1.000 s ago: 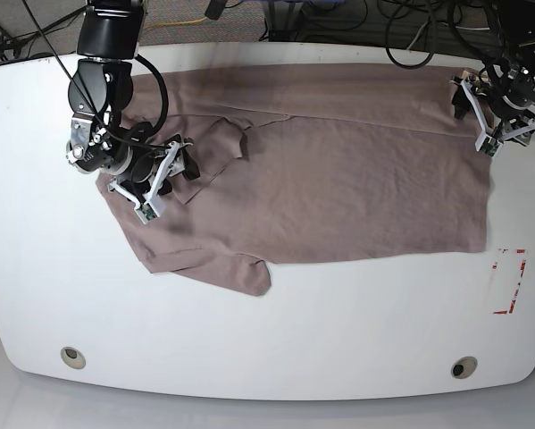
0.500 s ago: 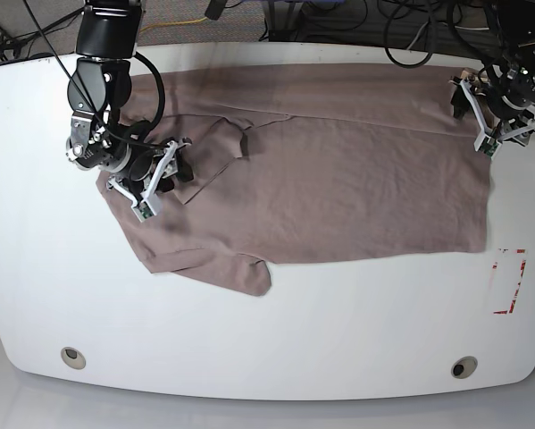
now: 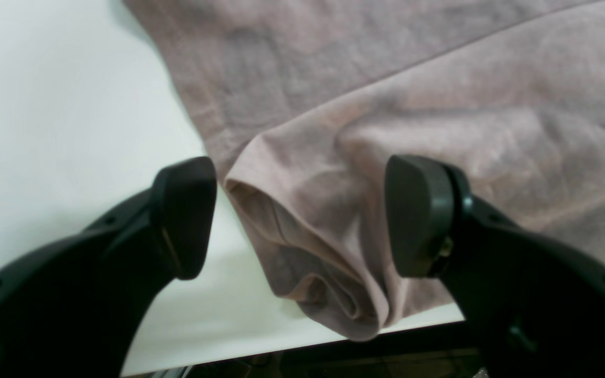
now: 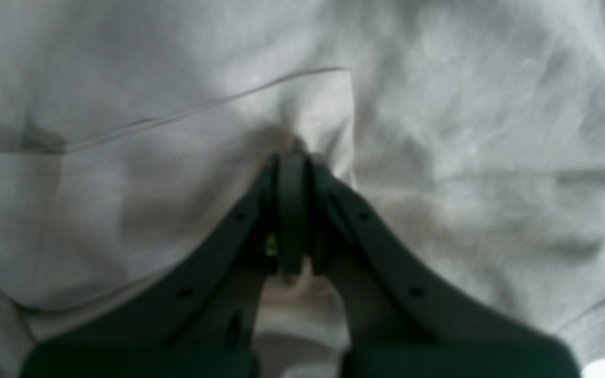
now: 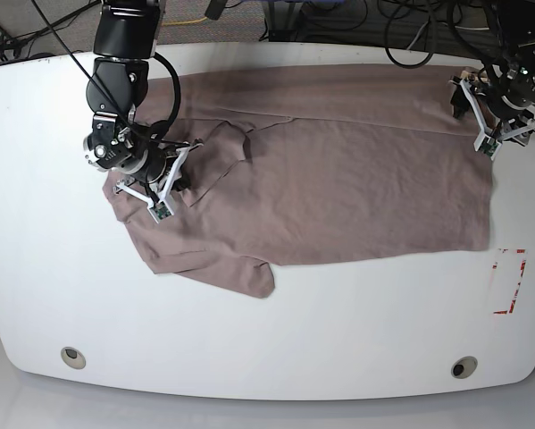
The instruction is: Fold the T-shirt properly
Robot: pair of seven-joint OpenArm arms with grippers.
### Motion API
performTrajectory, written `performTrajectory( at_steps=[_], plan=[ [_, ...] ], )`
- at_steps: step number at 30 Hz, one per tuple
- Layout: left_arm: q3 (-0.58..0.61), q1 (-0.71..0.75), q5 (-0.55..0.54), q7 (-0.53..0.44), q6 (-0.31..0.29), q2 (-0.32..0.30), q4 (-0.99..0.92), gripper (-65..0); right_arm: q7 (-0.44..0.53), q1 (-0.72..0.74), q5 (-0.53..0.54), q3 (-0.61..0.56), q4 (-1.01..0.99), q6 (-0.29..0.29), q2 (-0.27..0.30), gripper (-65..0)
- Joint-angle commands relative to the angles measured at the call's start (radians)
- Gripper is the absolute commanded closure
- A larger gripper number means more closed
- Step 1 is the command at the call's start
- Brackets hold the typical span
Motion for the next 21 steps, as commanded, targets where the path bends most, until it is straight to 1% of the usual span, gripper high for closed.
performTrajectory(
  at_steps=[1, 4, 8, 13, 17, 21],
  plan=[
    [-0.006, -0.002, -0.003, -0.016, 0.002, -0.015, 0.015, -45.8, -0.003, 0.011, -0.001, 0.003, 0.015, 0.002, 0.007, 0.0],
    [-0.006, -0.002, -0.003, -0.016, 0.002, -0.015, 0.015, -45.8, -0.003, 0.011, -0.001, 0.003, 0.023, 0.002, 0.007, 0.0],
    [-0.006, -0.002, -0.003, -0.016, 0.002, -0.015, 0.015, -45.8, -0.001, -0.016, -0.001, 0.006, 0.092, 0.002, 0.007, 0.0],
    [-0.006, -0.002, -0.003, -0.016, 0.002, -0.015, 0.015, -45.8, -0.006, -0.018, 0.000, 0.006, 0.178, 0.002, 0.007, 0.0],
    [-0.006, -0.001, -0.003, -0.016, 0.002, -0.015, 0.015, -45.8, -0.006, -0.016, -0.007, 0.006, 0.193, 0.002, 0.009, -2.2],
    [-0.006, -0.001, -0.003, -0.016, 0.002, -0.015, 0.015, -45.8, -0.006, -0.013, -0.007, 0.006, 0.195, 0.002, 0.009, -2.4]
  ],
)
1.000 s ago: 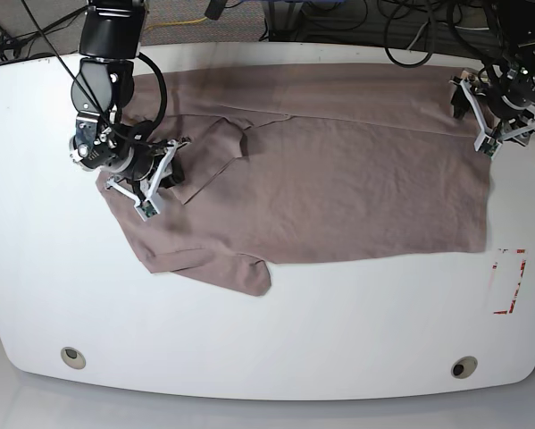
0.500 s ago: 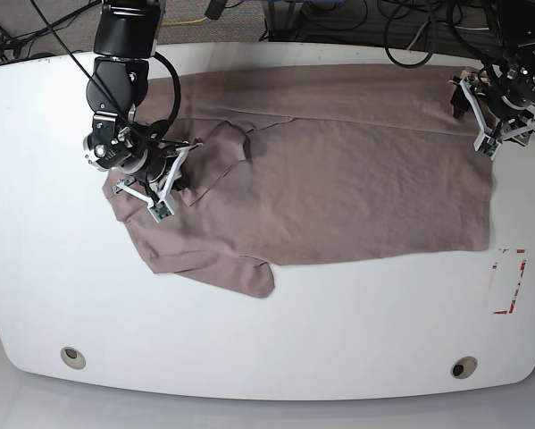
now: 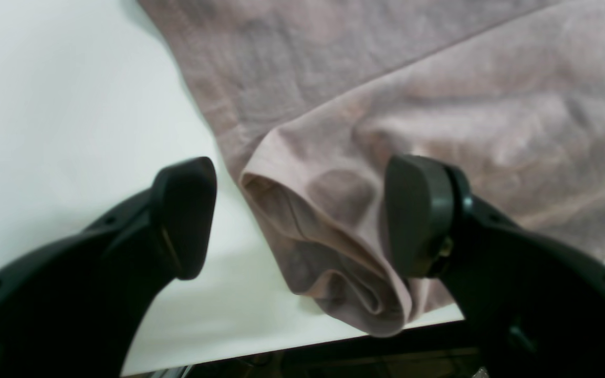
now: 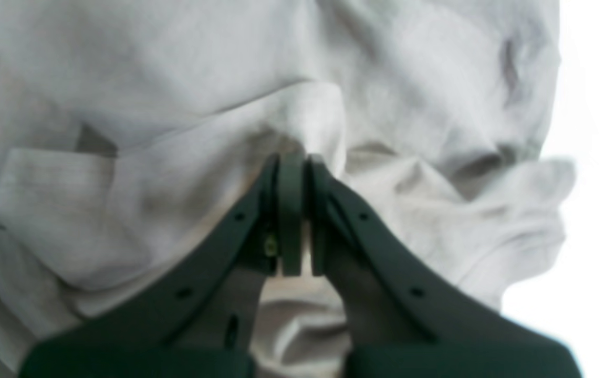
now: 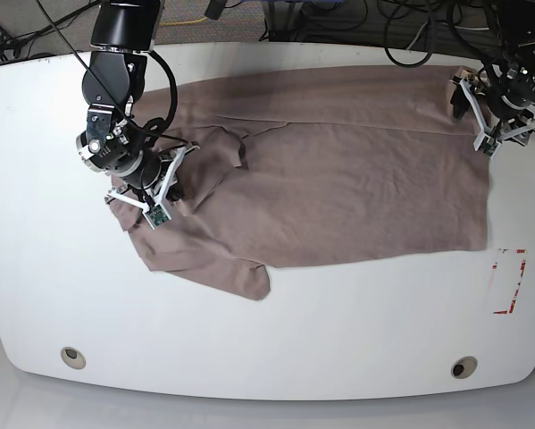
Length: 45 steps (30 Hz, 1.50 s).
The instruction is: Fold the T-shirt properly
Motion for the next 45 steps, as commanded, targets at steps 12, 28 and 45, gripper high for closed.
performTrajectory(
  at_steps=[12, 28, 45],
  plan=[
    [-0.006, -0.002, -0.005, -0.016, 0.002, -0.020, -0.013, -45.8, 0.020, 0.063, 0.012, 0.004, -0.081, -0.001, 0.005, -2.7],
    [-0.006, -0.002, -0.005, -0.017, 0.002, -0.020, -0.047, -45.8, 0.046, 0.081, 0.014, 0.004, -0.142, -0.001, 0.004, -25.2],
    [-0.006, -0.005, -0.005, -0.017, 0.002, -0.020, -0.047, -45.8, 0.037, 0.069, 0.018, 0.004, -0.064, -0.001, 0.004, 0.0]
  ],
)
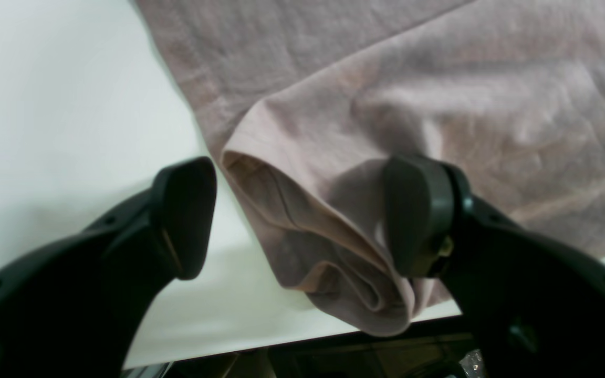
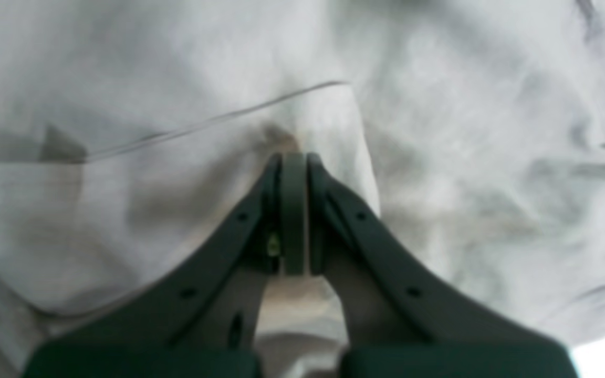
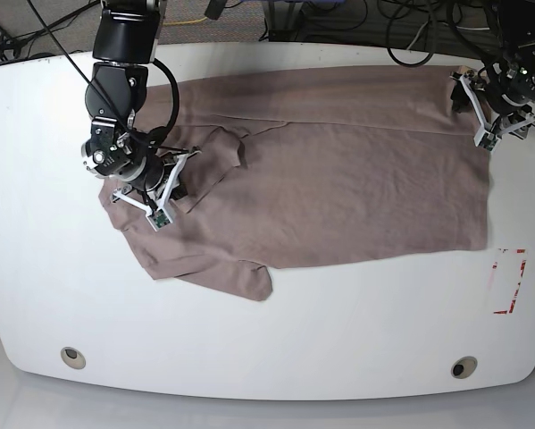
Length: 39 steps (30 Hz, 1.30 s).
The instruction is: Fold the T-shirt properly
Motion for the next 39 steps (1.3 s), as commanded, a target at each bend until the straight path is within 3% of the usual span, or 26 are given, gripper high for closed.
performTrajectory(
  at_steps=[1, 5, 7, 13, 25, 39],
  plan=[
    [-0.006, -0.005, -0.004, -0.017, 0.002, -0.017, 0.012, -45.8, 0.010, 0.004, 0.020, 0.003, 0.089, -0.001, 0.005, 0.0],
    [-0.006, -0.005, -0.004, -0.017, 0.002, -0.017, 0.011, -45.8, -0.047, -0.016, 0.020, 0.003, 0.188, -0.001, 0.002, 0.0],
    [-0.006, -0.005, -0.004, -0.017, 0.002, -0.017, 0.011, -45.8, -0.058, -0.018, 0.019, 0.002, 0.207, -0.001, 0.002, -4.9],
    [-0.004, -0.005, -0.004, -0.017, 0.002, -0.017, 0.011, -45.8, -0.055, 0.035, 0.011, 0.005, 0.118, -0.001, 0.008, -33.9],
    [0.016, -0.009, -0.004, -0.017, 0.002, -0.019, 0.011, -45.8, 0.053, 0.093, 0.020, 0.005, -0.128, -0.001, 0.033, -29.6],
    [0.016, -0.011, -0.004, -0.017, 0.002, -0.019, 0.009, -45.8, 0.056, 0.030, 0.055, 0.000, -0.054, -0.001, 0.004, -29.6]
  ],
)
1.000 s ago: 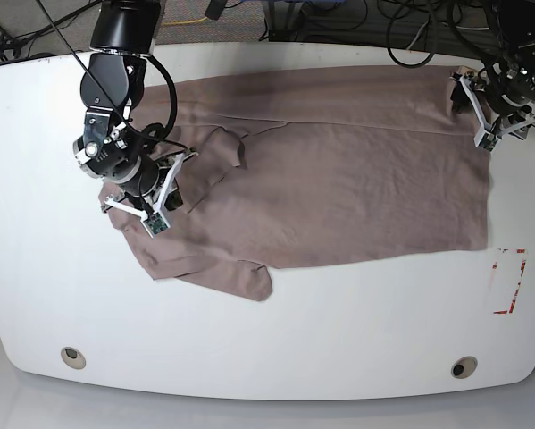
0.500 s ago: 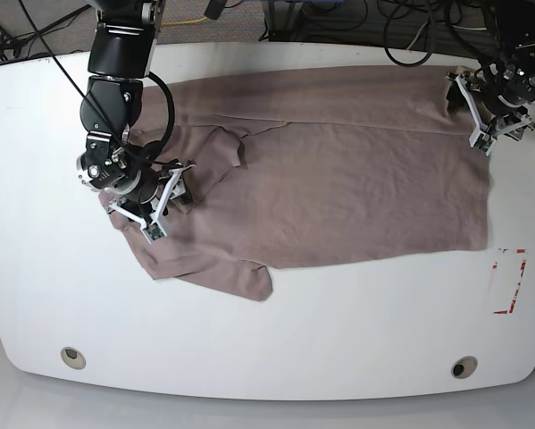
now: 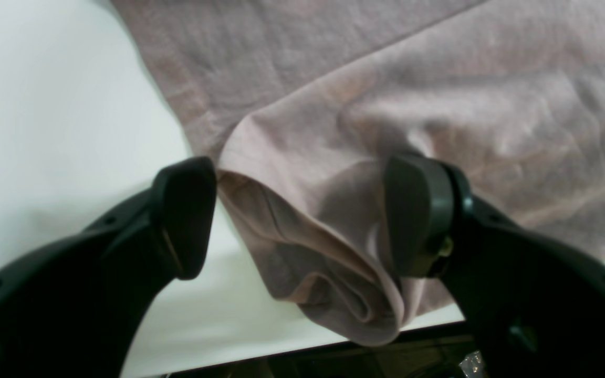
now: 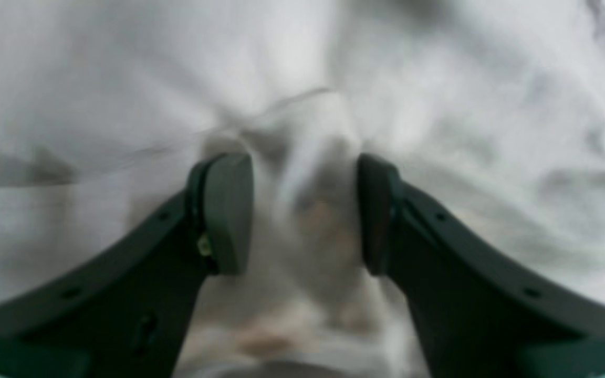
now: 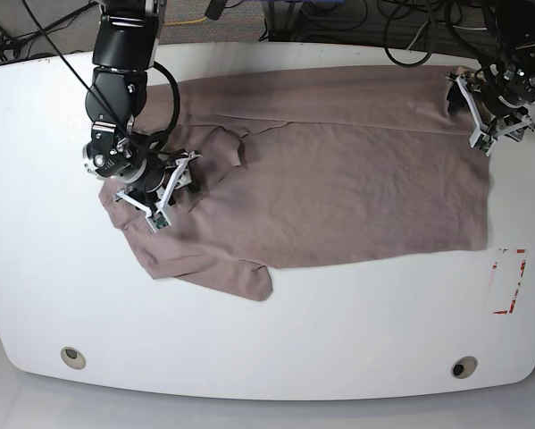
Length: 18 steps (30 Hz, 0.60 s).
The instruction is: Fold the T-shirt properly
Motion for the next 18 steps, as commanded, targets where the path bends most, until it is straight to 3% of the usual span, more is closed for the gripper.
performTrajectory(
  at_steps=[1, 10, 13, 18],
  plan=[
    [-0.006, -0.004, -0.004, -0.014, 0.002, -0.018, 0.012, -45.8, 0.013, 0.003, 0.032, -0.005, 0.055, 0.002, 0.002, -29.6],
    [-0.006, -0.017, -0.001, -0.014, 0.002, -0.018, 0.012, -45.8, -0.016, -0.001, 0.033, -0.005, 0.070, 0.002, -0.004, -29.2],
    [-0.006, -0.017, -0.001, -0.014, 0.002, -0.018, 0.012, -45.8, -0.016, -0.001, 0.033, 0.000, 0.069, 0.002, -0.004, -23.3],
    [-0.006, -0.017, -0.001, -0.014, 0.002, -0.018, 0.012, -45.8, -0.016, 0.006, 0.027, 0.000, 0.066, 0.002, -0.001, -8.1]
  ],
)
